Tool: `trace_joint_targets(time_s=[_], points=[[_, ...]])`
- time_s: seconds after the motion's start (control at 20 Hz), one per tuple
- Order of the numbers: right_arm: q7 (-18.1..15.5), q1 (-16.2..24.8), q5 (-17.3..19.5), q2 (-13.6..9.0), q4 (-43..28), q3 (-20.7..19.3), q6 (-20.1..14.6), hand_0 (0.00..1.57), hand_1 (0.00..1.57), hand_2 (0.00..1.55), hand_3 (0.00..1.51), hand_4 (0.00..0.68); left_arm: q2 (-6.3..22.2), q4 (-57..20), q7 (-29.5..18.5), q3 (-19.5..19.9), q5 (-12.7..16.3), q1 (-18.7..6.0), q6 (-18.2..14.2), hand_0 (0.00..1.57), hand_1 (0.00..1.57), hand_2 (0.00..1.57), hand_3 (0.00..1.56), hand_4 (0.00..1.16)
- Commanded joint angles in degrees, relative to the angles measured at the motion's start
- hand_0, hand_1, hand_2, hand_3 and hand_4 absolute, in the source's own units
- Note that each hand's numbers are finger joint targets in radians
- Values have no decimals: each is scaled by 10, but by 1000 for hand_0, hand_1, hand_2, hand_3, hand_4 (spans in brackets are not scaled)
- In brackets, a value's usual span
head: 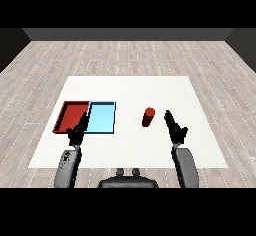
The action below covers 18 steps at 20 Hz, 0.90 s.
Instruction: Pick the red can and put it in the red box
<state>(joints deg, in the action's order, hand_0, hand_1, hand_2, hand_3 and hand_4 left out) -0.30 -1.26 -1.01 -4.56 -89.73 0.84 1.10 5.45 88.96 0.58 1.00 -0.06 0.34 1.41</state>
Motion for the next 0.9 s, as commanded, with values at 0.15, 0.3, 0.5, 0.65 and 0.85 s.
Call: trace_joint_targets(time_s=[0.15, 0.3, 0.5, 0.65, 0.85], points=[[-23, -70, -51, -73, 108, -101, 60, 0, 0, 0, 0, 0, -6, 2, 6, 1, -9, -15, -6, 0, 0, 0, 0, 0], [-108, -94, -78, -75, 62, -119, 74, 0, 0, 0, 0, 0, -36, 71, -105, 2, 11, -55, -16, 0, 0, 0, 0, 0], [-221, -106, -78, -78, 156, -141, 102, 0, 0, 0, 0, 0, -23, 61, -174, 32, 47, -28, 18, 0, 0, 0, 0, 0], [-221, -89, -87, -101, 152, -147, 134, 0, 0, 0, 0, 0, -21, 39, -220, 30, 36, -9, 26, 0, 0, 0, 0, 0], [-251, -155, -78, -112, 239, -158, 134, 0, 0, 0, 0, 0, -1, -27, -301, 48, 44, 2, 50, 0, 0, 0, 0, 0]])
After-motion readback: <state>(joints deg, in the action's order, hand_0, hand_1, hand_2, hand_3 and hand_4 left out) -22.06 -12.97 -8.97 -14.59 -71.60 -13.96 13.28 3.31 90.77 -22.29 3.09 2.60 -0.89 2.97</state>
